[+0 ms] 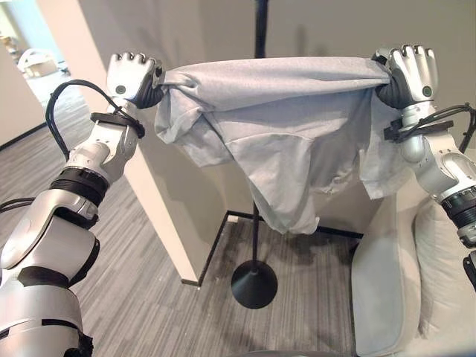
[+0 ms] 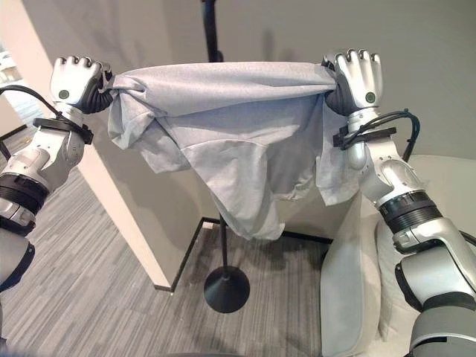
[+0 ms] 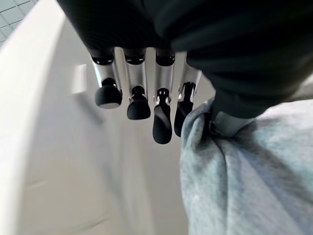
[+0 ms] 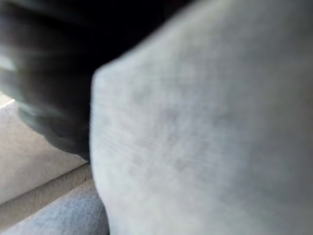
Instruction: Hang the clothes on the sofa on the clothes rack.
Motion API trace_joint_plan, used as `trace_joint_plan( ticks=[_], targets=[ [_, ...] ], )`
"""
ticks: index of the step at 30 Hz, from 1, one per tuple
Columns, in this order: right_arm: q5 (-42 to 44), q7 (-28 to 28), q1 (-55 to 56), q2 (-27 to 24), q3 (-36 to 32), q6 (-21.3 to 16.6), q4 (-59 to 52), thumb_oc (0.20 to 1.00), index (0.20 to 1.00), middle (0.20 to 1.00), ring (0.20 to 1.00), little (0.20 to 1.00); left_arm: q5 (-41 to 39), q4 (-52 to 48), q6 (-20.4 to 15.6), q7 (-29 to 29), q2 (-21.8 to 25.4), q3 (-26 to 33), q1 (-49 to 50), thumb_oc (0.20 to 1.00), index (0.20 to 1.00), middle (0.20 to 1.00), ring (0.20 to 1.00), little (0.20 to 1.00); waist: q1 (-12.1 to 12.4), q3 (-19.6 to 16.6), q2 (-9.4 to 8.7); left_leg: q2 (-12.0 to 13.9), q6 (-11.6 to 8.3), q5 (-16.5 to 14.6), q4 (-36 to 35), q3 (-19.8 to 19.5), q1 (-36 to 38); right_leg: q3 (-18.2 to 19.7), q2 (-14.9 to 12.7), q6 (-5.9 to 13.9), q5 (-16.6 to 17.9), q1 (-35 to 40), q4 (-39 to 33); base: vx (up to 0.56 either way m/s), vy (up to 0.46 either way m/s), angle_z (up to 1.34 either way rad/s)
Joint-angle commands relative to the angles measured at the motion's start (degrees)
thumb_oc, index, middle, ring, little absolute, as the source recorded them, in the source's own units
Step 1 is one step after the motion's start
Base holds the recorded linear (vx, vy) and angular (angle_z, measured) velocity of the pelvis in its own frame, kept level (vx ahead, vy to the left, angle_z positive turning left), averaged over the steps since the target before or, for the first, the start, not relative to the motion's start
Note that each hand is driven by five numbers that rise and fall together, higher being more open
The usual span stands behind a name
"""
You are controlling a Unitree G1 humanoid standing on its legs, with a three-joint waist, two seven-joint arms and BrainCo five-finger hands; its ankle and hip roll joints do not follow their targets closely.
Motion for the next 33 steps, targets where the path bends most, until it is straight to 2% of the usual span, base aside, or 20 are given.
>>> trace_joint_plan(
  ticks=[1,3,7,10,14,15,21,22,23,24,25,26,29,32,33],
  targets=[
    [3.81,0.51,-4.41,-3.47,-1.80,0.63,4.59,0.200,0.200,0.200,0.200,0.200,1.04,6.98,5.19,-1.02,3.19,4.12,0.48,0.200,0.200,0.200,0.200,0.200,2.34,-3.24,-1.30,1.08,-2.32,-5.08,0.49,0.78,0.94,0.89,-0.65,3.12,16.70,0.92,-5.32,0.07,-0.027,0.11],
    [3.86,1.17,-2.07,-2.09,-1.71,0.39,6.16,0.200,0.200,0.200,0.200,0.200,1.56,6.43,5.48,-1.42,2.30,5.58,4.28,0.200,0.200,0.200,0.200,0.200,3.24,-3.25,-2.29,1.39,-2.70,-4.98,0.19,1.08,-0.27,0.07,-0.50,3.58,18.95,1.00,-8.31,0.02,-0.049,-0.09],
    [4.07,1.78,1.19,0.68,-1.99,0.39,9.03,0.200,0.200,0.200,0.200,0.200,1.89,4.56,4.96,-1.98,-0.44,6.67,8.39,0.200,0.200,0.200,0.200,0.200,3.67,-2.66,-3.21,2.09,-2.90,-4.62,0.10,0.79,-2.23,-0.16,-0.22,3.58,19.16,0.52,-10.11,-0.04,-0.045,-0.06],
    [3.32,2.26,5.58,4.54,-2.62,0.48,10.73,0.200,0.200,0.200,0.200,0.200,1.49,0.83,4.16,-2.76,-5.64,8.30,13.14,0.200,0.200,0.200,0.200,0.200,4.09,-1.15,-4.00,2.39,-2.92,-4.92,0.35,0.79,-3.92,-0.70,-0.38,3.58,18.73,0.25,-11.49,-0.09,-0.059,0.02],
    [2.76,2.62,10.04,10.18,-2.26,0.47,12.72,0.200,0.200,0.200,0.200,0.200,-1.76,1.65,2.91,-1.98,-11.59,9.59,16.26,0.200,0.200,0.200,0.200,0.200,3.62,0.26,-4.49,2.46,-2.67,-4.69,0.42,1.13,-5.75,-0.23,-0.53,3.58,18.55,-1.30,-11.88,-0.10,-0.031,-0.05],
    [2.60,2.58,12.90,12.93,-2.60,0.62,12.61,0.200,0.200,0.200,0.200,0.200,-3.87,-1.22,2.30,-1.54,-14.51,10.89,18.55,0.200,0.200,0.200,0.200,0.200,3.44,1.20,-4.63,2.44,-2.48,-4.65,0.48,1.22,-6.37,0.02,-0.65,3.58,18.20,-2.05,-11.93,-0.09,-0.021,-0.11],
    [3.04,2.67,20.03,18.11,-5.43,-0.47,6.74,0.200,0.200,0.200,0.200,0.200,-7.47,-12.81,-0.11,-1.20,-20.46,15.60,28.92,0.200,0.200,0.200,0.200,0.200,3.68,2.20,-5.36,1.83,-1.85,-4.85,0.35,1.70,-6.24,0.06,-1.27,3.58,17.29,-2.18,-12.83,-0.03,-0.007,-0.07],
    [4.49,2.26,22.58,19.92,-7.43,-1.49,3.18,0.200,0.200,0.200,0.200,0.200,-10.13,-15.31,-1.42,-0.22,-22.58,17.57,32.68,0.501,0.501,0.501,0.501,0.501,3.70,2.22,-5.52,1.66,-1.71,-5.03,0.26,1.81,-5.73,0.19,-1.34,3.56,17.35,-1.77,-13.10,-0.02,-0.016,-0.08],
    [5.56,2.09,23.58,20.91,-8.27,-2.13,1.54,0.200,0.200,0.200,0.200,0.200,-11.50,-16.22,-2.17,-0.11,-23.50,18.29,34.67,0.573,0.573,0.573,0.573,0.573,3.76,2.24,-5.46,1.75,-1.72,-5.38,0.33,1.82,-5.36,0.23,-1.24,3.52,17.16,-1.48,-13.07,0.00,-0.016,-0.05],
    [6.87,1.90,24.55,21.96,-9.24,-2.66,0.02,0.423,0.423,0.423,0.423,0.423,-13.74,-17.12,-3.07,0.02,-24.57,19.29,36.60,1.000,1.000,1.000,1.000,1.000,3.79,2.12,-5.48,1.64,-1.66,-5.40,0.28,1.86,-5.16,0.27,-1.29,3.51,17.27,-1.38,-13.14,0.00,0.000,0.00],
    [6.87,1.93,24.64,21.95,-9.26,-2.63,-0.09,0.567,0.567,0.567,0.567,0.567,-13.76,-17.20,-3.07,-0.01,-24.54,19.30,36.68,1.000,1.000,1.000,1.000,1.000,3.77,2.00,-5.58,1.51,-1.59,-5.10,0.15,1.90,-5.29,0.30,-1.40,3.53,17.46,-1.53,-13.24,0.00,0.000,0.00],
    [8.97,1.90,25.86,23.37,-10.27,-3.37,-2.07,1.000,1.000,1.000,1.000,1.000,-17.77,-18.00,-4.27,-0.38,-26.09,20.32,38.72,1.000,1.000,1.000,1.000,1.000,3.79,1.77,-5.52,1.38,-1.50,-5.13,0.11,1.96,-5.02,0.18,-1.53,3.53,17.47,-1.28,-13.29,-0.01,0.009,-0.05],
    [14.02,2.36,29.50,26.36,-12.61,-5.09,-6.91,1.000,1.000,1.000,1.000,1.000,-34.14,-17.05,-6.78,-3.00,-31.21,24.40,45.27,1.000,1.000,1.000,1.000,1.000,3.85,1.08,-4.92,1.07,-1.20,-5.55,-0.02,1.95,-3.64,-0.43,-1.87,3.57,17.57,-0.14,-13.31,0.02,0.009,-0.03],
    [14.80,2.72,30.76,26.68,-13.71,-5.41,-9.27,1.000,1.000,1.000,1.000,1.000,-36.68,-16.30,-6.76,-4.17,-31.80,25.24,47.98,1.000,1.000,1.000,1.000,1.000,3.83,0.45,-4.82,0.87,-1.09,-5.45,-0.02,2.03,-3.44,-0.68,-2.10,3.58,18.09,0.08,-13.46,0.00,0.000,0.00],
    [17.46,3.26,32.28,26.82,-15.59,-6.14,-12.40,1.000,1.000,1.000,1.000,1.000,-39.40,-15.18,-6.58,-4.70,-32.11,26.66,50.79,1.000,1.000,1.000,1.000,1.000,3.93,0.03,-4.63,0.75,-1.06,-5.57,-0.02,2.06,-2.81,-0.93,-2.34,3.58,18.51,0.55,-13.52,0.00,0.000,0.00]
  ],
)
